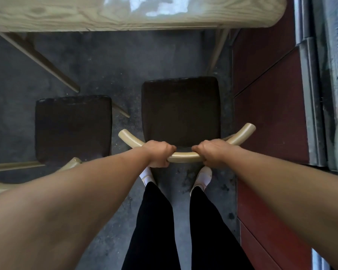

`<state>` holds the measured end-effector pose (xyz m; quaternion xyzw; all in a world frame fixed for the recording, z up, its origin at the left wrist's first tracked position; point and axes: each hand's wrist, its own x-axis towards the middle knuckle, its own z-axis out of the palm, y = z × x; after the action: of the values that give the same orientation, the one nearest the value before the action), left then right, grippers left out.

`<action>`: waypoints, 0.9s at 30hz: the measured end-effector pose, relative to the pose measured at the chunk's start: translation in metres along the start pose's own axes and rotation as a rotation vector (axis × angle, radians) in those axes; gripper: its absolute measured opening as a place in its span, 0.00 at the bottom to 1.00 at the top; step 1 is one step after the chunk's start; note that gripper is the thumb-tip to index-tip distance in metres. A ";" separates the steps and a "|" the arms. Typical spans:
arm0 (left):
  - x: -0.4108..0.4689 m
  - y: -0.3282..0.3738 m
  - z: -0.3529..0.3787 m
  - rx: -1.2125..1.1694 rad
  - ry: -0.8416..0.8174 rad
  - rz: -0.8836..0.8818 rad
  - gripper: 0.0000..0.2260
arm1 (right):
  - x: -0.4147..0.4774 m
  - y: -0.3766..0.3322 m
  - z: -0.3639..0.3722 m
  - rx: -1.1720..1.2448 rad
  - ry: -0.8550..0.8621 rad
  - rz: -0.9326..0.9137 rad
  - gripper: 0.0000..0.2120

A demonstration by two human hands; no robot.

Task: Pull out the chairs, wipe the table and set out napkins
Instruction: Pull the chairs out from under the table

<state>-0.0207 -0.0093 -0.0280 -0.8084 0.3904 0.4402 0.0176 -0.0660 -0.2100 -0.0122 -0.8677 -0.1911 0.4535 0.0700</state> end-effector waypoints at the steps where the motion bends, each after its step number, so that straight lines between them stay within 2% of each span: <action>1: 0.002 0.000 -0.004 -0.009 0.007 -0.001 0.11 | -0.001 0.003 -0.005 -0.017 0.016 0.000 0.15; 7: 0.016 -0.018 -0.033 -0.018 0.068 -0.046 0.12 | 0.013 0.018 -0.038 -0.036 0.081 0.035 0.15; 13: 0.033 -0.045 -0.064 -0.001 0.063 -0.070 0.13 | 0.038 0.028 -0.060 0.031 0.135 0.074 0.21; 18: 0.046 -0.067 -0.087 0.034 0.143 -0.115 0.12 | 0.058 0.037 -0.081 0.053 0.205 0.108 0.21; 23: 0.052 -0.093 -0.099 0.091 0.316 -0.122 0.12 | 0.075 0.041 -0.095 -0.043 0.365 0.162 0.19; 27: 0.071 -0.106 -0.110 0.103 0.473 -0.107 0.14 | 0.085 0.060 -0.104 -0.143 0.533 0.234 0.24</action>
<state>0.1468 -0.0198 -0.0454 -0.9065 0.3621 0.2167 -0.0099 0.0789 -0.2258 -0.0341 -0.9750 -0.0960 0.2002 0.0035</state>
